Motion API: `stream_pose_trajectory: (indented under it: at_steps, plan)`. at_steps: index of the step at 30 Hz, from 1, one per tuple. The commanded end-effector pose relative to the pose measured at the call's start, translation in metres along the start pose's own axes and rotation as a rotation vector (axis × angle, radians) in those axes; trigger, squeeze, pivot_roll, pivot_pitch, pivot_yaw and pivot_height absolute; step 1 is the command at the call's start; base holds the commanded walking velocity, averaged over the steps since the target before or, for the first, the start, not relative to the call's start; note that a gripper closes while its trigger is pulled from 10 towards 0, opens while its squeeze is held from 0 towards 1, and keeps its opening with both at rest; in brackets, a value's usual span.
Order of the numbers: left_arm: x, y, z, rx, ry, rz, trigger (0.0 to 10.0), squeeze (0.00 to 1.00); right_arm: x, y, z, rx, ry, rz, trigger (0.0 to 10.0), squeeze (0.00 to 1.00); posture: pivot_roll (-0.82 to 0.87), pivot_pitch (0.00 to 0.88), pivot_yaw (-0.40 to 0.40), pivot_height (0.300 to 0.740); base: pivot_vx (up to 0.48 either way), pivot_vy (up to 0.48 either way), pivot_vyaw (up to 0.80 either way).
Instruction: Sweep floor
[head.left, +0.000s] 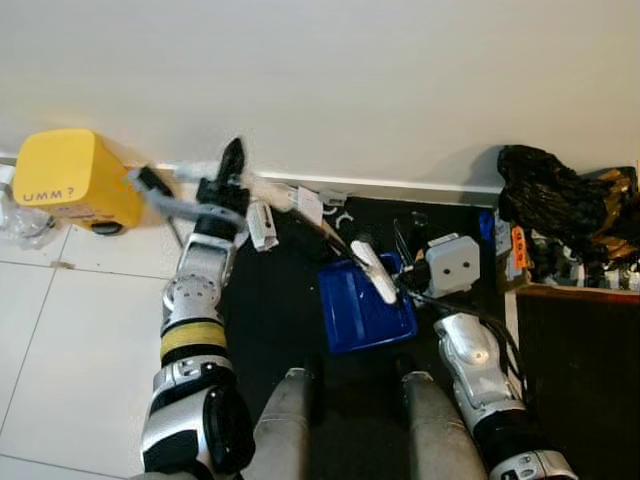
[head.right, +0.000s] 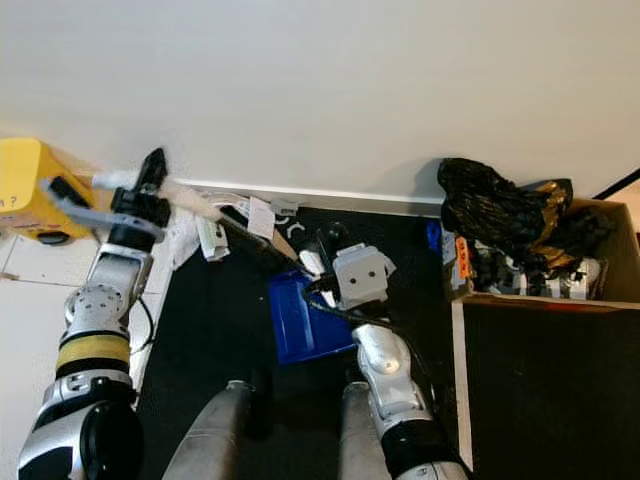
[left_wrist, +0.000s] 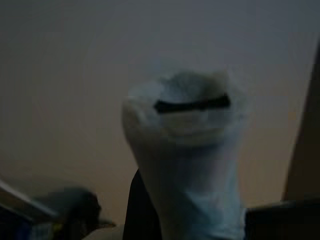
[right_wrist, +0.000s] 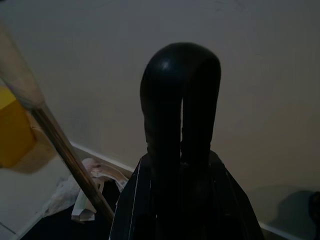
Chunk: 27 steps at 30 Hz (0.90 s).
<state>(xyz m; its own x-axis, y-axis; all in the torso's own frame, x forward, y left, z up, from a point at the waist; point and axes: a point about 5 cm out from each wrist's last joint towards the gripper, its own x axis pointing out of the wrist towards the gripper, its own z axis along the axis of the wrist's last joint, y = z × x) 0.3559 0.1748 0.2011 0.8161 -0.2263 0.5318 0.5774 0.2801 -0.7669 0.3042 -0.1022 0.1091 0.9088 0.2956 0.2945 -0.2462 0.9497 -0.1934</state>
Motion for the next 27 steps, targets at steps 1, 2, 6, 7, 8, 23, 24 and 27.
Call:
stream_pose_trajectory:
  at_steps: [1, 2, 6, 7, 8, 23, 24, 27]
  plan:
    - [-0.007, -0.005, 0.005, 0.016, 0.028, -0.036, 10.0, 0.00, -0.027, 0.015, -0.038, 0.064, 0.218, 0.026, 10.0, 0.00, 0.10, 0.419, 0.097, 0.740, 0.000, 0.000, 0.00]
    - [-0.008, -0.010, 0.010, 0.048, 0.047, -0.049, 10.0, 0.00, -0.026, 0.014, -0.038, 0.064, 0.216, 0.024, 10.0, 0.00, 0.10, 0.419, 0.097, 0.740, 0.000, 0.000, 0.00]
    - [-0.010, -0.022, 0.026, 0.187, 0.134, -0.061, 10.0, 0.00, -0.025, 0.013, -0.039, 0.066, 0.214, 0.016, 10.0, 0.00, 0.12, 0.392, 0.103, 0.740, 0.000, 0.000, 0.00]
    - [-0.010, -0.028, 0.032, 0.235, 0.167, -0.051, 10.0, 0.00, -0.025, 0.012, -0.039, 0.066, 0.213, 0.011, 10.0, 0.00, 0.13, 0.378, 0.105, 0.740, 0.000, 0.000, 0.00]
    - [-0.011, -0.032, 0.036, 0.260, 0.187, -0.043, 10.0, 0.00, -0.024, 0.011, -0.039, 0.065, 0.212, 0.008, 10.0, 0.00, 0.13, 0.378, 0.105, 0.740, 0.000, 0.000, 0.00]
    - [-0.032, -0.019, 0.050, 0.708, 0.434, 0.445, 10.0, 0.00, -0.021, -0.021, -0.030, 0.091, 0.145, -0.141, 10.0, 0.00, 0.19, 0.207, 0.117, 0.740, 0.000, 0.000, 0.00]
    - [-0.033, -0.015, 0.051, 0.706, 0.421, 0.479, 10.0, 0.00, -0.020, -0.025, -0.028, 0.092, 0.133, -0.155, 10.0, 0.00, 0.19, 0.199, 0.116, 0.740, 0.000, 0.000, 0.00]
    - [-0.037, -0.003, 0.048, 0.694, 0.385, 0.560, 10.0, 0.00, -0.019, -0.038, -0.018, 0.097, 0.086, -0.205, 10.0, 0.00, 0.17, 0.167, 0.112, 0.740, 0.000, 0.000, 0.00]
